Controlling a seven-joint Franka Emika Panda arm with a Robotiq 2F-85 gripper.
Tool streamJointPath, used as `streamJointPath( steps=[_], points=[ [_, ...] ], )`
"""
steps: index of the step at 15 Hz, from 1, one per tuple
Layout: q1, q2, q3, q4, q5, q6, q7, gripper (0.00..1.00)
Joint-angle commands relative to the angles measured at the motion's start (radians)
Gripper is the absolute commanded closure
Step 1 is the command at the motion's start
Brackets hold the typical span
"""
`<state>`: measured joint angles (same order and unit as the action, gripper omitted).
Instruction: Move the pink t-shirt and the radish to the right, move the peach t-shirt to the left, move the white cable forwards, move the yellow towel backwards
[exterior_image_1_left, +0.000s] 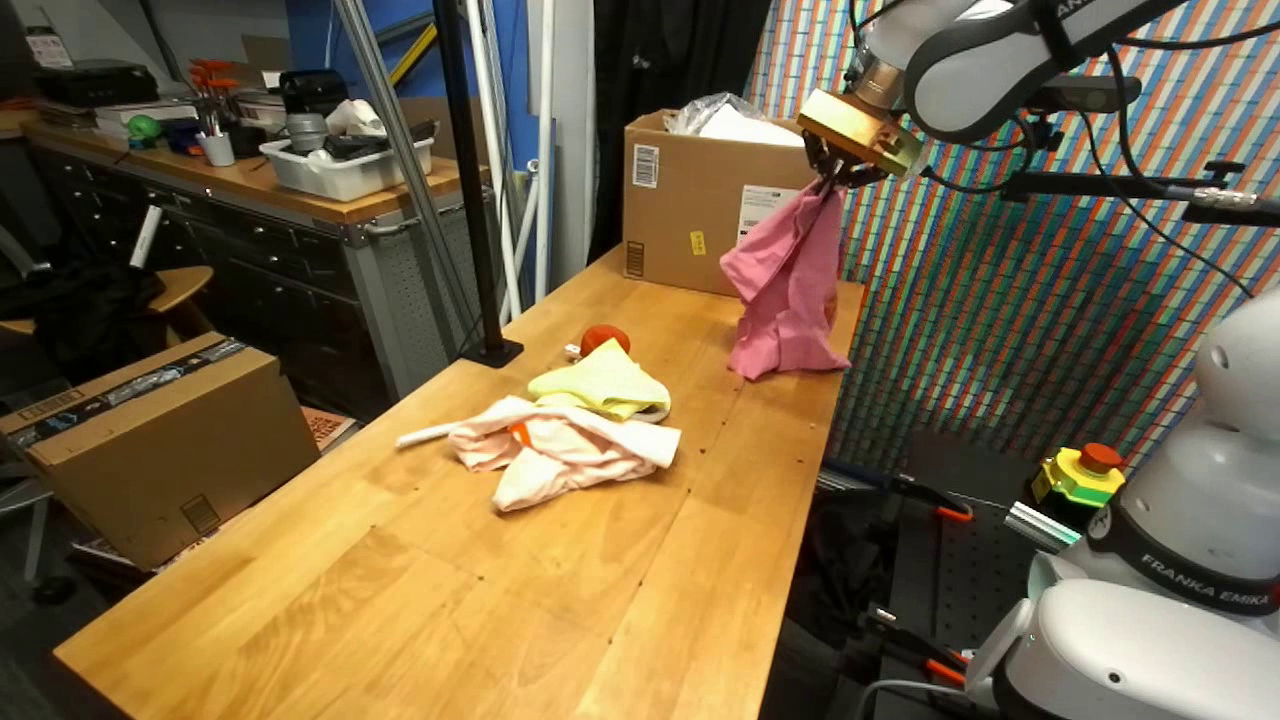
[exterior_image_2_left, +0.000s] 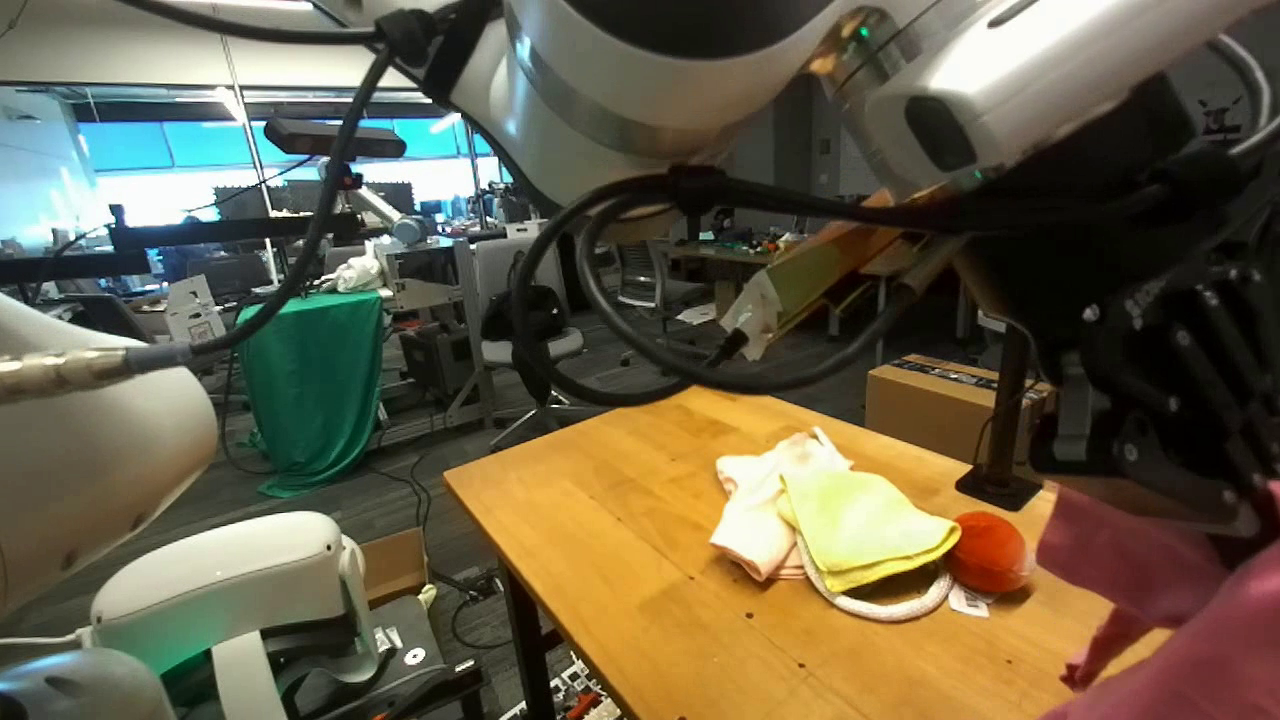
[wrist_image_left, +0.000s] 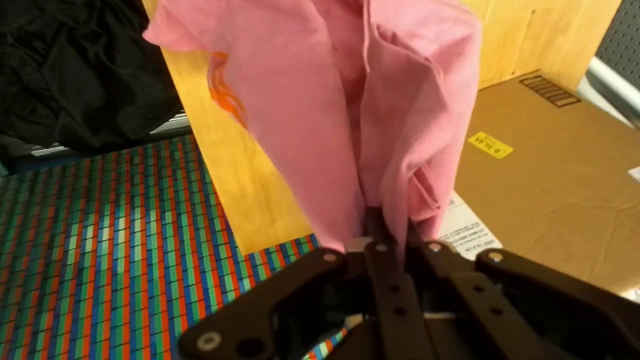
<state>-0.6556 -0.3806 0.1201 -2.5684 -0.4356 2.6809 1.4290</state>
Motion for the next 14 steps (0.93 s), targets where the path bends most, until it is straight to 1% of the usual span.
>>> streamJointPath(
  steps=[1,2,4,7,8,9,10,14],
  points=[
    [-0.082,0.039,0.049,0.043,-0.169,0.033,0.235,0.93],
    [-0.094,0.044,0.058,0.048,-0.221,0.037,0.297,0.93],
    [-0.092,0.057,0.053,0.063,-0.318,0.030,0.409,0.94],
    [-0.052,0.080,0.025,0.085,-0.436,0.006,0.536,0.92],
    [-0.032,0.089,0.009,0.090,-0.458,0.001,0.554,0.67],
    [-0.017,0.097,-0.002,0.094,-0.488,-0.002,0.584,0.67],
    [0.004,0.107,-0.019,0.097,-0.502,-0.005,0.594,0.64],
    [0.092,0.136,-0.091,0.105,-0.540,-0.014,0.615,0.34]
  ],
)
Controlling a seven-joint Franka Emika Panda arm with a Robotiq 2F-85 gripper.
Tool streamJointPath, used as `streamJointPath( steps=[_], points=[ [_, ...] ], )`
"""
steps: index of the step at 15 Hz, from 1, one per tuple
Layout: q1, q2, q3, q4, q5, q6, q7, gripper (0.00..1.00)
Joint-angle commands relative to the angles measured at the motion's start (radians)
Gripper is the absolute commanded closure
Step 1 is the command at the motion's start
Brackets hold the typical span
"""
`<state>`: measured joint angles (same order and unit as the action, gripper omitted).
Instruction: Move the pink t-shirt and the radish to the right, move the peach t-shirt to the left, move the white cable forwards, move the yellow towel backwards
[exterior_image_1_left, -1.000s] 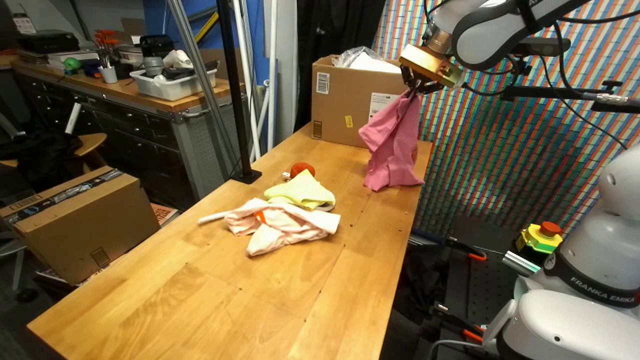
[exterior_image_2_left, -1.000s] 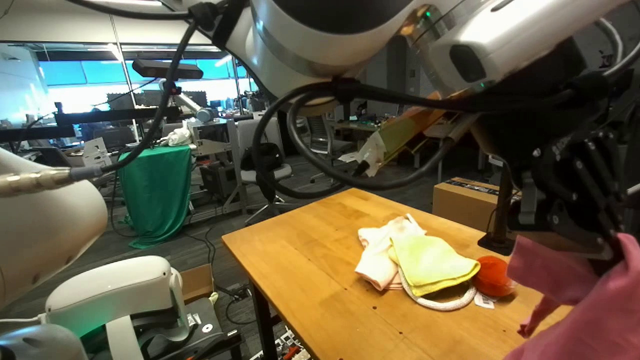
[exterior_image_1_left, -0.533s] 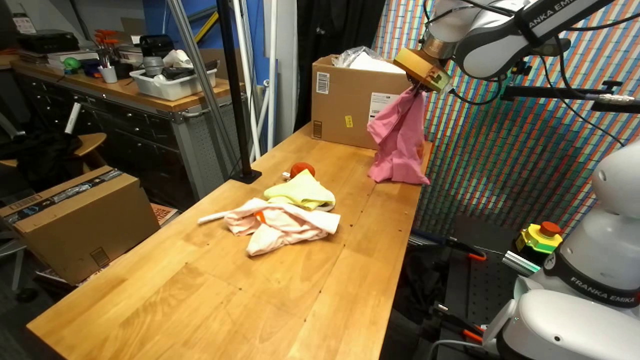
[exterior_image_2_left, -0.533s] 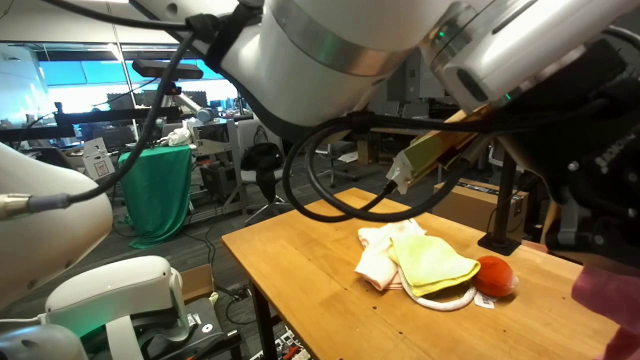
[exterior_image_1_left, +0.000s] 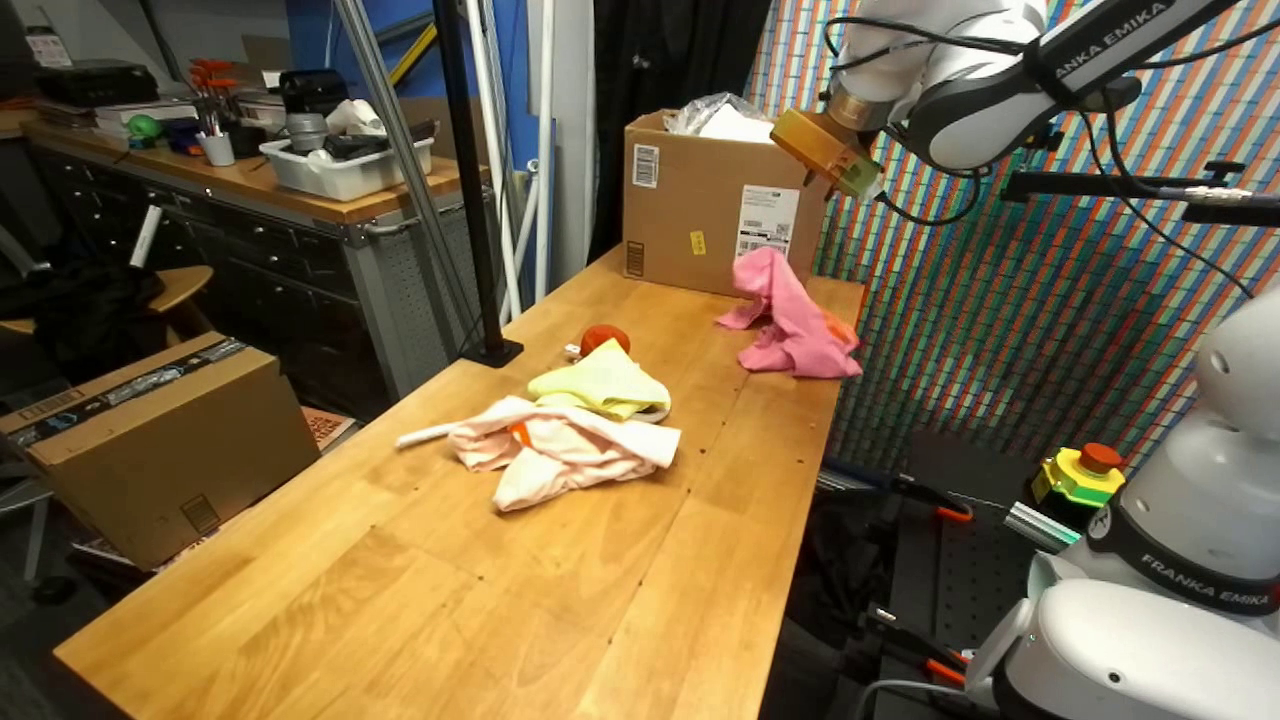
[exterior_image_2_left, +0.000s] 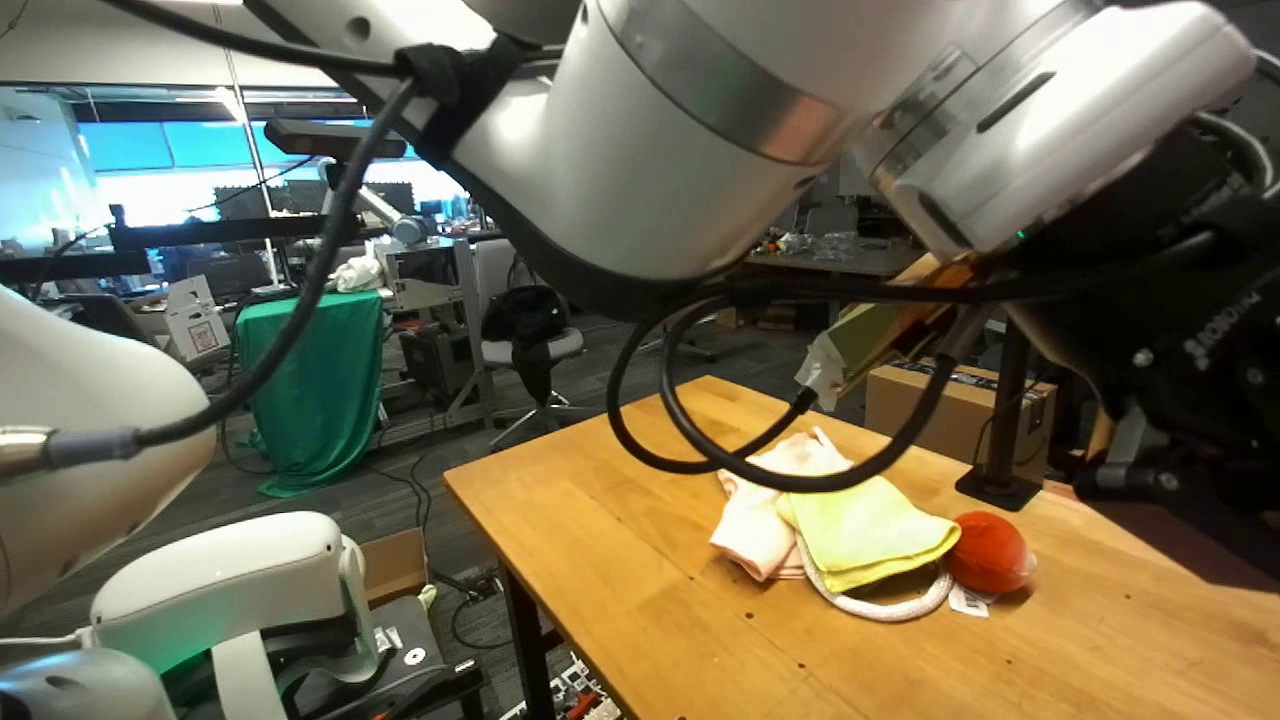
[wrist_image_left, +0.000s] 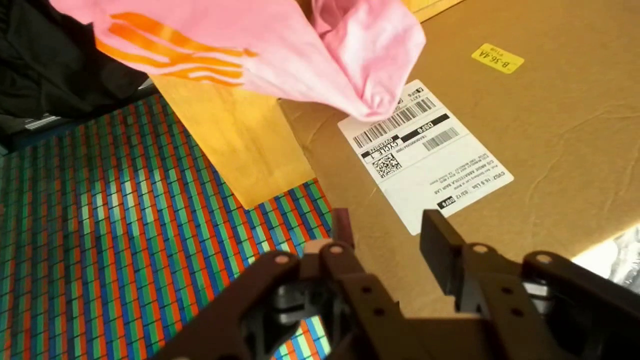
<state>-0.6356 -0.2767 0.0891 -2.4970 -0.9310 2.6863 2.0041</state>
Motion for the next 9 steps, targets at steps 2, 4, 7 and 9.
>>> streamJointPath(
  steps=[2,4,7,9],
  points=[
    [0.134,0.047,-0.107,0.027,-0.005,-0.016,-0.013,0.19],
    [0.230,0.065,-0.162,0.001,0.108,-0.005,-0.146,0.04],
    [0.337,0.078,-0.181,-0.036,0.278,0.007,-0.321,0.00],
    [0.399,0.087,-0.176,-0.048,0.413,0.009,-0.456,0.00]
  ],
)
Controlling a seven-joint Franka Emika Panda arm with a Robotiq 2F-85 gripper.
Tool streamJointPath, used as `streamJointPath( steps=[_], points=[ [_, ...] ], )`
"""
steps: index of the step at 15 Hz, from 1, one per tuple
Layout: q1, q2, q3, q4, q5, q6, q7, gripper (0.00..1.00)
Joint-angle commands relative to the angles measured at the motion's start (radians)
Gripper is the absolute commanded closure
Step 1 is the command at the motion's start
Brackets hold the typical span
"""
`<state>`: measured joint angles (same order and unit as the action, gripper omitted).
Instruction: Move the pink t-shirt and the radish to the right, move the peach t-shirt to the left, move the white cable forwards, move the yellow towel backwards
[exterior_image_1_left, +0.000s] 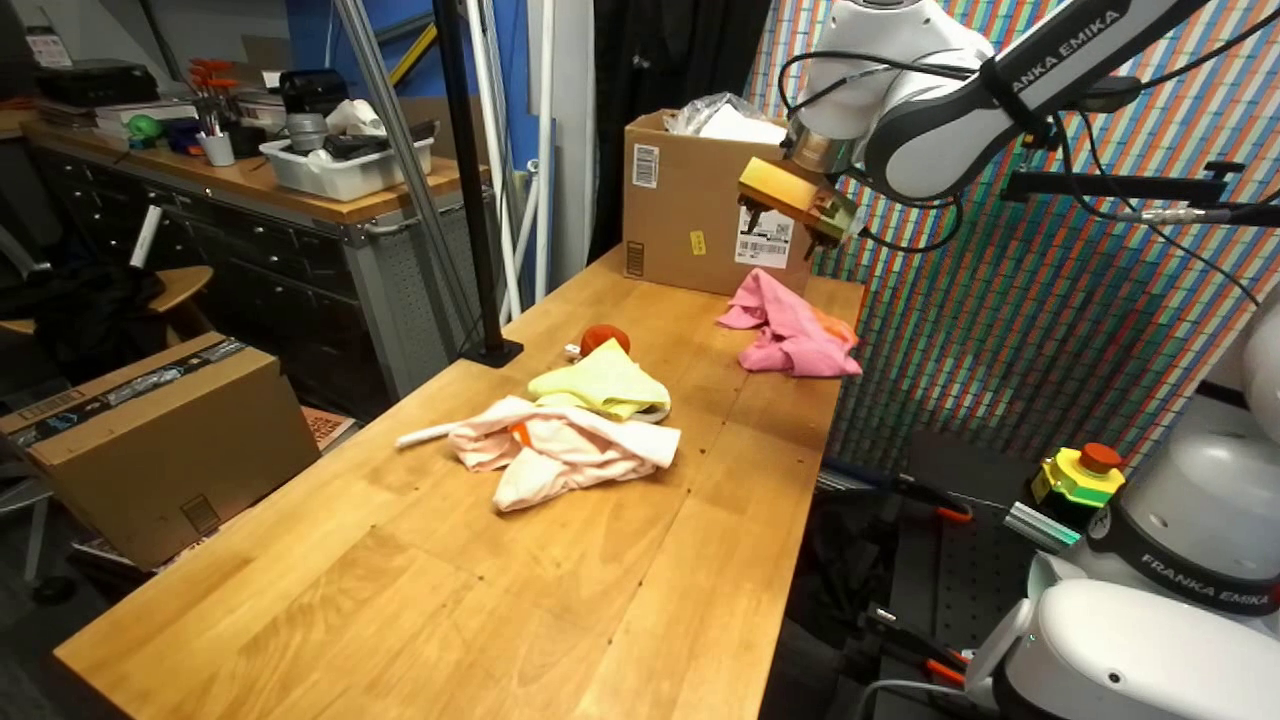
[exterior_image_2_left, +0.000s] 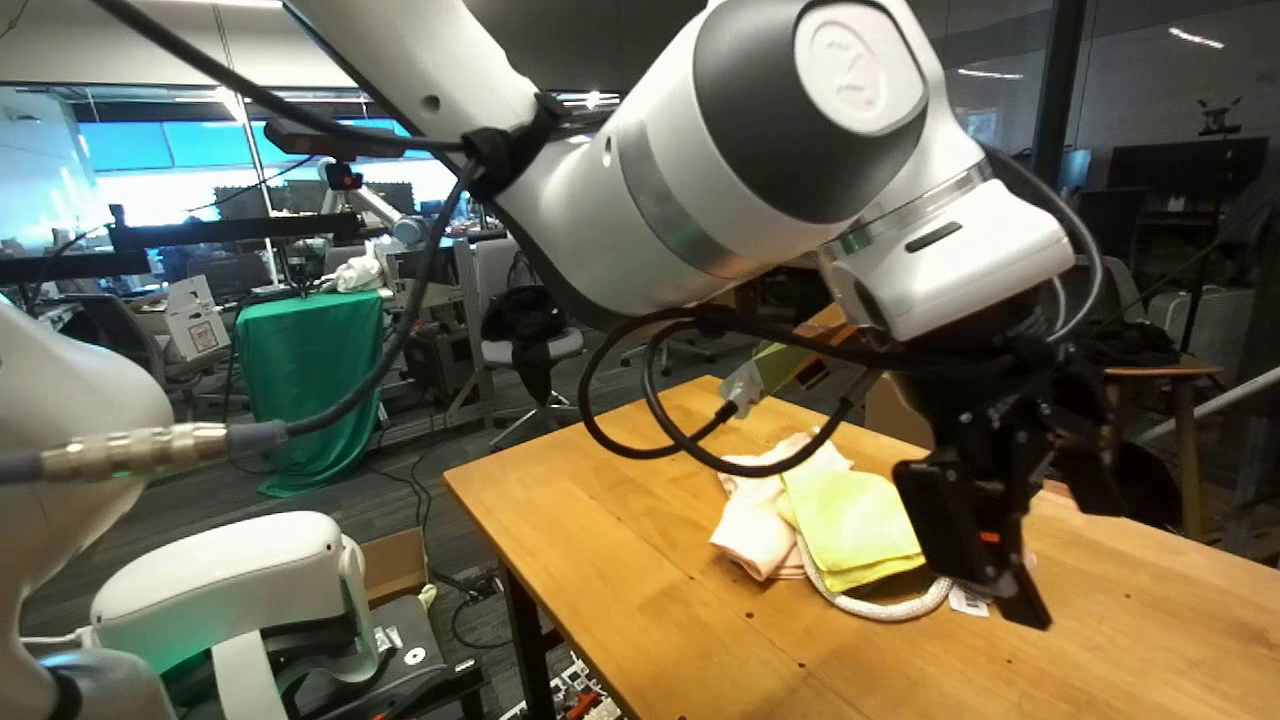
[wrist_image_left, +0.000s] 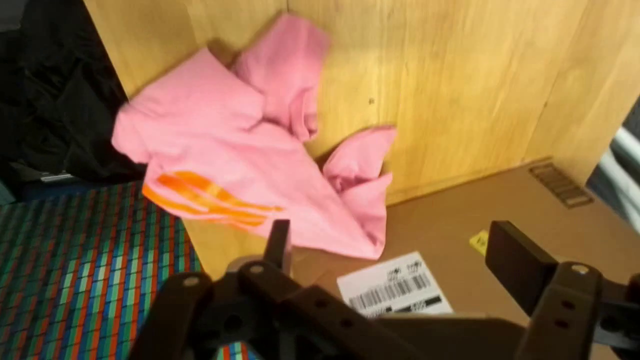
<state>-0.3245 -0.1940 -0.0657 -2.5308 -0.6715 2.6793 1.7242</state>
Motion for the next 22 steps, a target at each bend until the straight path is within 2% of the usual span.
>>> streamJointPath(
  steps=[1,6,11,17,22],
  points=[
    [0.114,0.007,-0.019,-0.016,0.226,0.009,-0.254,0.00],
    [0.232,0.026,0.004,0.003,0.531,-0.039,-0.616,0.00],
    [0.280,0.073,0.038,0.058,0.640,-0.098,-0.878,0.00],
    [0.301,0.211,0.078,0.175,0.634,-0.095,-0.969,0.00],
    [0.331,0.364,0.066,0.315,0.565,-0.085,-0.914,0.00]
  ],
)
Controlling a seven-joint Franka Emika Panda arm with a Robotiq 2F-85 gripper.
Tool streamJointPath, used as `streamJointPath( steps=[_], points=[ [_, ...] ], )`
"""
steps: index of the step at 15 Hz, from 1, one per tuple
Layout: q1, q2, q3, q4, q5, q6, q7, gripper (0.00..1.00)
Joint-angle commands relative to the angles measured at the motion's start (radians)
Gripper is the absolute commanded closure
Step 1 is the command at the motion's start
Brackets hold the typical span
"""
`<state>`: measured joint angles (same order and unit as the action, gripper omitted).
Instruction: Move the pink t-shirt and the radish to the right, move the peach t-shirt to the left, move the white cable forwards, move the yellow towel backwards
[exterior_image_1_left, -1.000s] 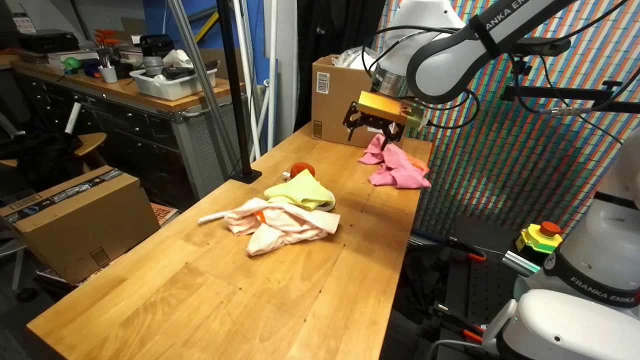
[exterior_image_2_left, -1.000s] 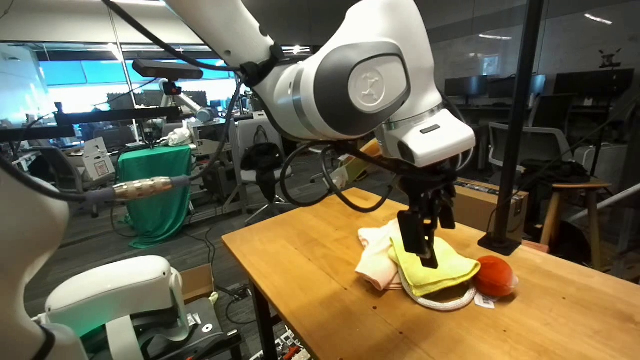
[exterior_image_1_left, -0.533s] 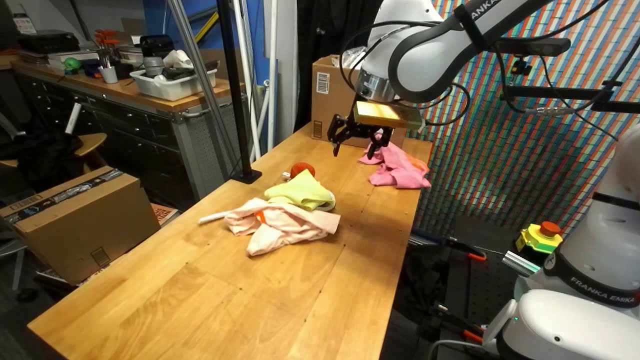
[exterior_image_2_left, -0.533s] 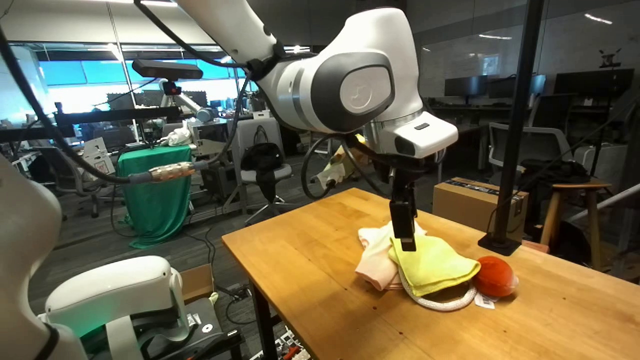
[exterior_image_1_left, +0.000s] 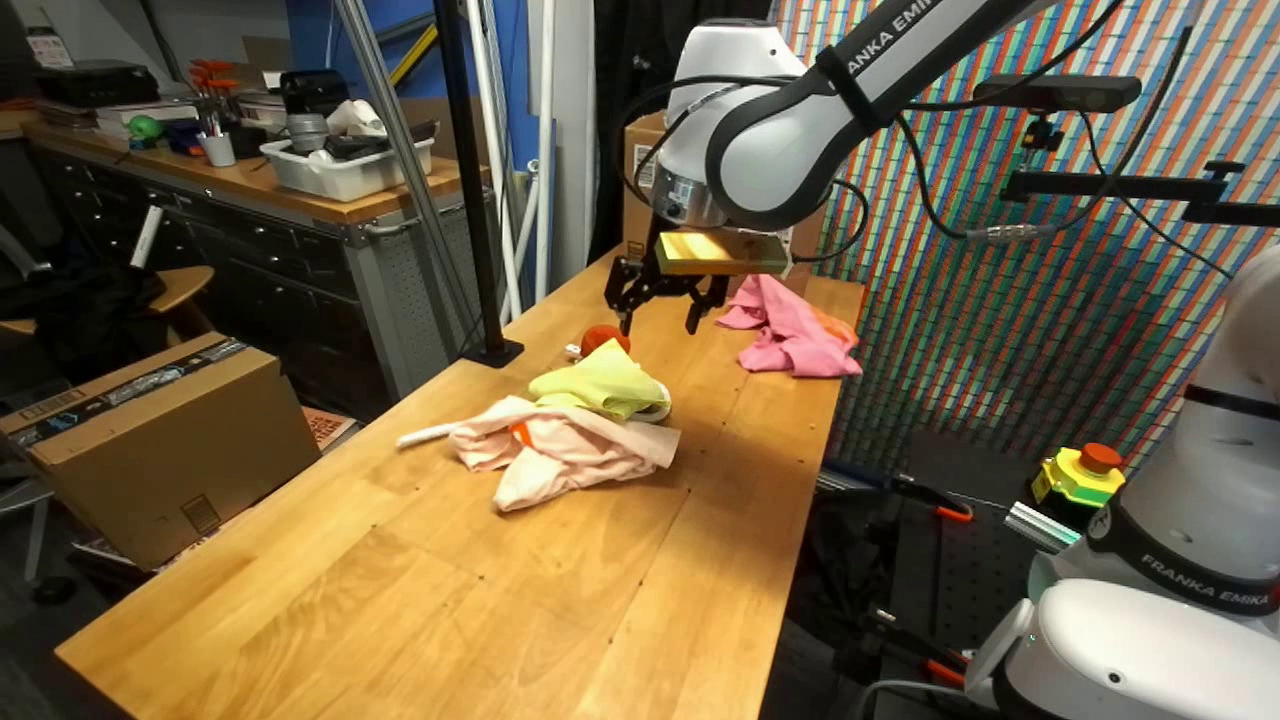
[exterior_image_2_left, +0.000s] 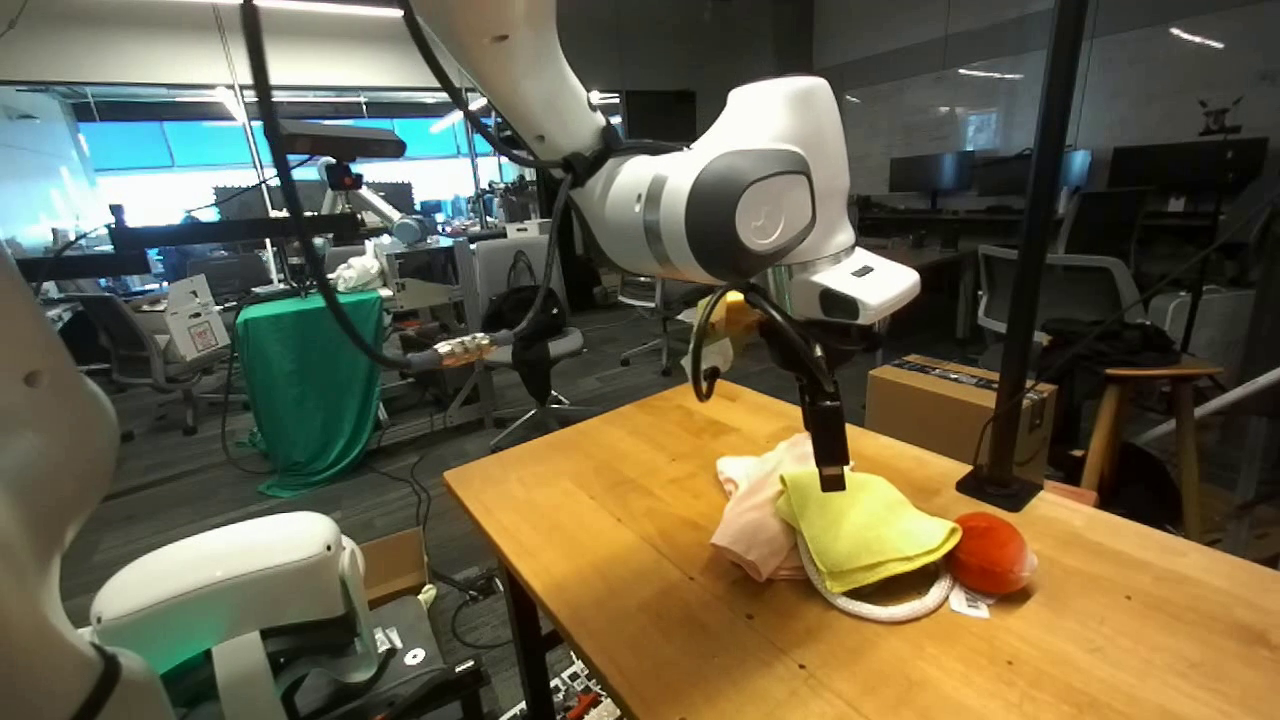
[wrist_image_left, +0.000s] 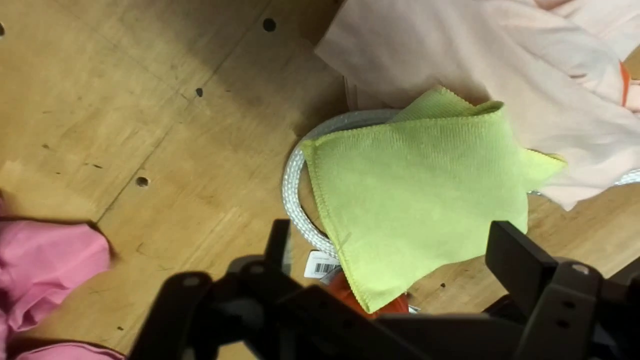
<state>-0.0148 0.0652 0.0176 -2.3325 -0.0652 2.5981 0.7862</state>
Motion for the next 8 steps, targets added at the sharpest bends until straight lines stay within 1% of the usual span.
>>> streamJointPath(
  steps=[1,8],
  points=[
    [0.028,0.129,-0.025,0.143,-0.050,-0.007,0.029,0.00],
    [0.056,0.279,-0.082,0.323,-0.023,-0.033,0.017,0.00]
  ],
)
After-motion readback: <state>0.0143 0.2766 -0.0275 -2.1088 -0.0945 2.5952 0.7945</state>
